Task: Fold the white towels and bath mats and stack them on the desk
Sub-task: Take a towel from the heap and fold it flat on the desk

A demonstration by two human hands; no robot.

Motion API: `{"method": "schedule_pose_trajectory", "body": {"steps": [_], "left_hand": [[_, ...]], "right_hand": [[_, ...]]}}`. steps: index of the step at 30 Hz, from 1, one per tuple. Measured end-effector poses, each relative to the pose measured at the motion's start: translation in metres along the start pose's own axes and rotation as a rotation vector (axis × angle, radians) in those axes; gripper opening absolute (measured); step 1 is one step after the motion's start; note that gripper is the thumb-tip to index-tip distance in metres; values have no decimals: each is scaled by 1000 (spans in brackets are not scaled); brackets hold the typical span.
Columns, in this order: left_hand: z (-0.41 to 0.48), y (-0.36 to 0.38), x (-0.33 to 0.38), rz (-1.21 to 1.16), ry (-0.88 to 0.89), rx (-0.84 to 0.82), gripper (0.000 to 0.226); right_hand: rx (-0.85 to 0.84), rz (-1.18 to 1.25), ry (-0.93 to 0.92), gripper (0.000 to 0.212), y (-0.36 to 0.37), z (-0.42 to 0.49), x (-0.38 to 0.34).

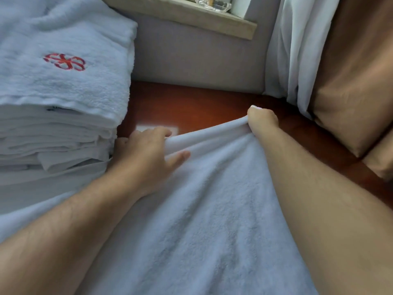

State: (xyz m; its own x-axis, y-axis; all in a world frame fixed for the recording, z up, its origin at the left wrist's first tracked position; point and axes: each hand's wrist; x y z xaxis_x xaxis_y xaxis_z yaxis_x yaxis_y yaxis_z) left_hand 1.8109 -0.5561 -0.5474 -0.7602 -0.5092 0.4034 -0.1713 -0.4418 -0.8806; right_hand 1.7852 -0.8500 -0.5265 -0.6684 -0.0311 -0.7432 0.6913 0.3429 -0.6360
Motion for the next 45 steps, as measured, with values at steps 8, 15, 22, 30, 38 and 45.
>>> {"method": "schedule_pose_trajectory", "body": {"steps": [8,15,22,30,38,45], "left_hand": [[-9,-9,20,6,305,400,13],[-5,-2,19,88,273,331,25],[2,12,6,172,136,26,51],[2,11,6,72,159,157,32],[-3,8,5,99,279,239,22],[-14,-7,14,169,273,233,31]], "right_hand": [[-3,602,-129,23,-18,-14,40],[40,289,-259,29,-6,-7,38],[157,67,-370,29,5,-4,33],[-7,124,-314,19,-4,2,36],[-38,359,-132,50,-10,13,38],[24,-210,-105,17,-31,15,14]]}}
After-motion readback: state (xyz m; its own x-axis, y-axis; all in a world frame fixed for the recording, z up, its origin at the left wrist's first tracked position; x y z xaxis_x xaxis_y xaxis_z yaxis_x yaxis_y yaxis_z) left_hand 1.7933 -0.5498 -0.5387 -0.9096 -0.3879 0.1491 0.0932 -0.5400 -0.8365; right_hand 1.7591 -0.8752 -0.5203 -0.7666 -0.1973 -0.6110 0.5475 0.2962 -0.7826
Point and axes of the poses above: each hand's wrist, its own z-axis towards the middle knuckle, its own y-axis out of the palm, x = y × z, and after that the axes turned 15 degrees about y, right-handed
